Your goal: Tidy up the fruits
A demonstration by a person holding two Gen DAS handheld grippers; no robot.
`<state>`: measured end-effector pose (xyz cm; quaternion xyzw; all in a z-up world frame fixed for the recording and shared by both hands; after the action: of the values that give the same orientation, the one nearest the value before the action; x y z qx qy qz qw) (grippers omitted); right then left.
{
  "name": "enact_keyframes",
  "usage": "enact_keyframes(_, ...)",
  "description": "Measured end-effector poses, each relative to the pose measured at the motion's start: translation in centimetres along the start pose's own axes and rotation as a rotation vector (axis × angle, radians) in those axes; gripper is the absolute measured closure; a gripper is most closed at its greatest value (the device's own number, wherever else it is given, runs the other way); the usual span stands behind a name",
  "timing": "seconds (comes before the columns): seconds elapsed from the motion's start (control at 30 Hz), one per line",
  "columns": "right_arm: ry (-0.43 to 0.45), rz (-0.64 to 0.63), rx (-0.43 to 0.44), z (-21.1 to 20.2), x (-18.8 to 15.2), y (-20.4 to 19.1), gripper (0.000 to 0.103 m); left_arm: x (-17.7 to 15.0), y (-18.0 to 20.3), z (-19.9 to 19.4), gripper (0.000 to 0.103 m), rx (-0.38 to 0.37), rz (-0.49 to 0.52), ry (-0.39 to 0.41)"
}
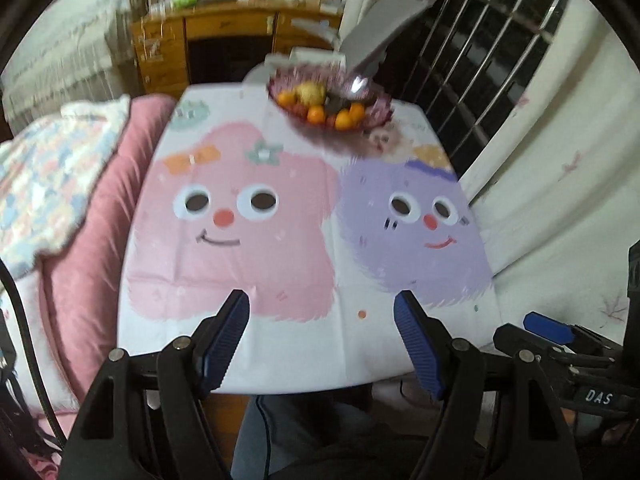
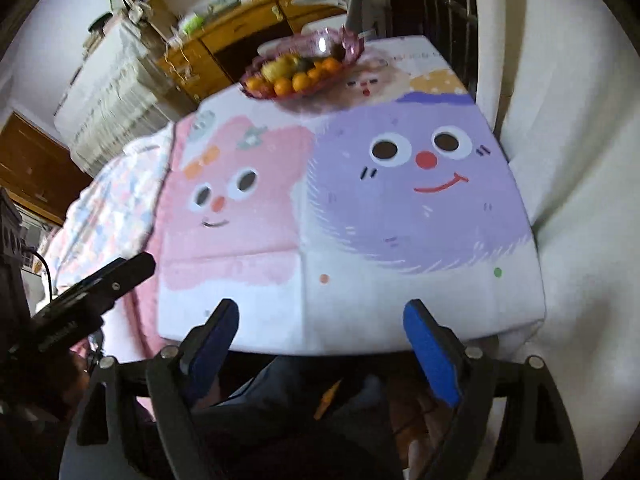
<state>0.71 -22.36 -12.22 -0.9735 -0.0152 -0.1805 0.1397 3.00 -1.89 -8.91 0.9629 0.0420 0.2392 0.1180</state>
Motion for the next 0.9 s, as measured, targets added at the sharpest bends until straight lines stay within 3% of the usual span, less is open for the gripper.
enact_keyframes(0.3,0.163,-0.138,-0.022,-5.4,0.1,-3.8,0.006,0.6,1.9,-5.4,0.018,0.066,0.037,0.168)
enact_keyframes(0.57,0.189,-0.151,-0.043,-5.7,0.6,-4.4,0.0,0.0,1.7,-5.9,0.001,0.153,0.016,0.183)
enact_keyframes(0.9,0.179,-0.172,-0.064,-5.1,0.8,-4.6,0.0,-0.1,0.7,-4.9,0.001,0.179,-0.032,0.151)
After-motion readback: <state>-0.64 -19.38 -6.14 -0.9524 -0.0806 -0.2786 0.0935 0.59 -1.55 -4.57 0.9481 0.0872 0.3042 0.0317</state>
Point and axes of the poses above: each gripper's, at about its wrist camera, not at the fingertips, and z roughly the way its jaws point, y to its right, x to its top, the point moved 5 cm from there along z, roughly the way its jaws point, and after that the axes turned 7 degrees about -z, right-handed, at the moved point
